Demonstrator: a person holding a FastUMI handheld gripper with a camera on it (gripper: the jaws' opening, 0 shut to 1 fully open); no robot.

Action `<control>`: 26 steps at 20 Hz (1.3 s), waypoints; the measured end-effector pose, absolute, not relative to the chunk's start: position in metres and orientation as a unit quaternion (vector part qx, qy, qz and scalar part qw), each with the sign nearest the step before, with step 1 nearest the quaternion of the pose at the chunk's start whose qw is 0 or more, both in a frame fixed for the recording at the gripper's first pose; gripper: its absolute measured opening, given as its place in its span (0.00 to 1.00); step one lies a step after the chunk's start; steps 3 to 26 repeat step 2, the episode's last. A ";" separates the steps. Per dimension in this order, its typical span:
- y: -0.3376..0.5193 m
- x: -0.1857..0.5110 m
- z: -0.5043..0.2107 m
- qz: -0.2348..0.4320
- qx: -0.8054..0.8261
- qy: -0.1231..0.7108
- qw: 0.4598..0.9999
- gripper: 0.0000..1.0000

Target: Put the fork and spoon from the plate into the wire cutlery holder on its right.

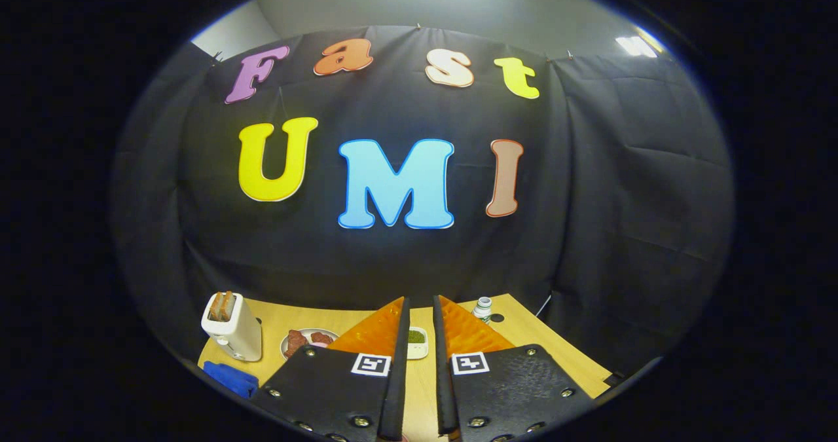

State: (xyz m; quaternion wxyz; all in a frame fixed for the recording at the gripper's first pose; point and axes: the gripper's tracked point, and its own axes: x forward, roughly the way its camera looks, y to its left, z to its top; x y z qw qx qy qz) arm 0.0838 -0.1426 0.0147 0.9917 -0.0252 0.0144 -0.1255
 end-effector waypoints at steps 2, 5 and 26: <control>-0.120 0.083 0.018 -0.106 -0.027 0.007 0.994 0.20; -0.120 0.083 0.018 -0.106 -0.027 0.007 0.994 0.20; -0.120 0.083 0.018 -0.106 -0.027 0.007 0.994 0.20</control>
